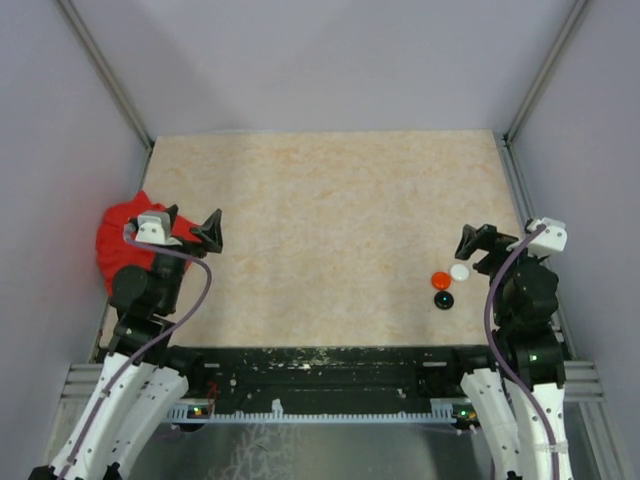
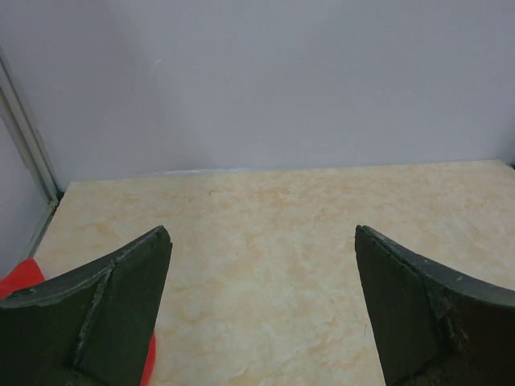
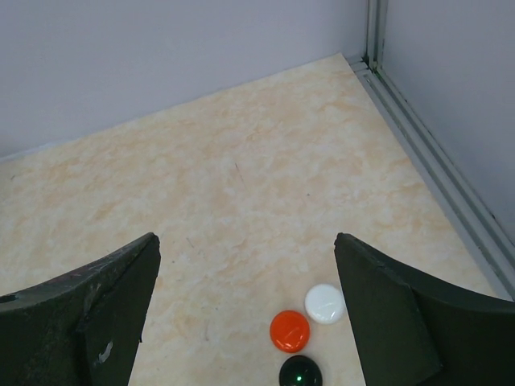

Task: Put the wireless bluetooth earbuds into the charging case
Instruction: Reset both arms

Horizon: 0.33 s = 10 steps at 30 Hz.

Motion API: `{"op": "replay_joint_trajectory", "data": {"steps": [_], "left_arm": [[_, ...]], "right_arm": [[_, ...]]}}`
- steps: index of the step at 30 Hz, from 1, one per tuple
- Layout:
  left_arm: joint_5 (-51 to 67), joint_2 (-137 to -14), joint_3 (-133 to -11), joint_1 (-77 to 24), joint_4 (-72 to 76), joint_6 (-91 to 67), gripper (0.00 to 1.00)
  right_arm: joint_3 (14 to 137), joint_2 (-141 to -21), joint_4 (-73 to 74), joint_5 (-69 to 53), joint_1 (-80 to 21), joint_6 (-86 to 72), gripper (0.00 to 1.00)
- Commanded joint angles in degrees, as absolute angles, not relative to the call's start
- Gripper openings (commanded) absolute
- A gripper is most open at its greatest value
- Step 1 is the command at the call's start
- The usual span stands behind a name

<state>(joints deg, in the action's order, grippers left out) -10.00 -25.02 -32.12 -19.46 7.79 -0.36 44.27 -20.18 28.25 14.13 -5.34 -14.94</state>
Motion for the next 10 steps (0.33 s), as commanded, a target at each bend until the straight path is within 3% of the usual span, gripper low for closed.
{"op": "replay_joint_trajectory", "data": {"steps": [1, 10], "left_arm": [[-12.17, -26.07, -31.12, -19.14, 9.49, 0.23, 0.98], [-15.38, -26.87, -30.01, -19.15, 9.59, 1.21, 1.0]], "right_arm": [[43.71, -19.0, 24.54, 14.82, -5.37, -12.63, 0.89], [42.66, -19.02, 23.02, 13.11, -5.45, -11.92, 0.9]]}}
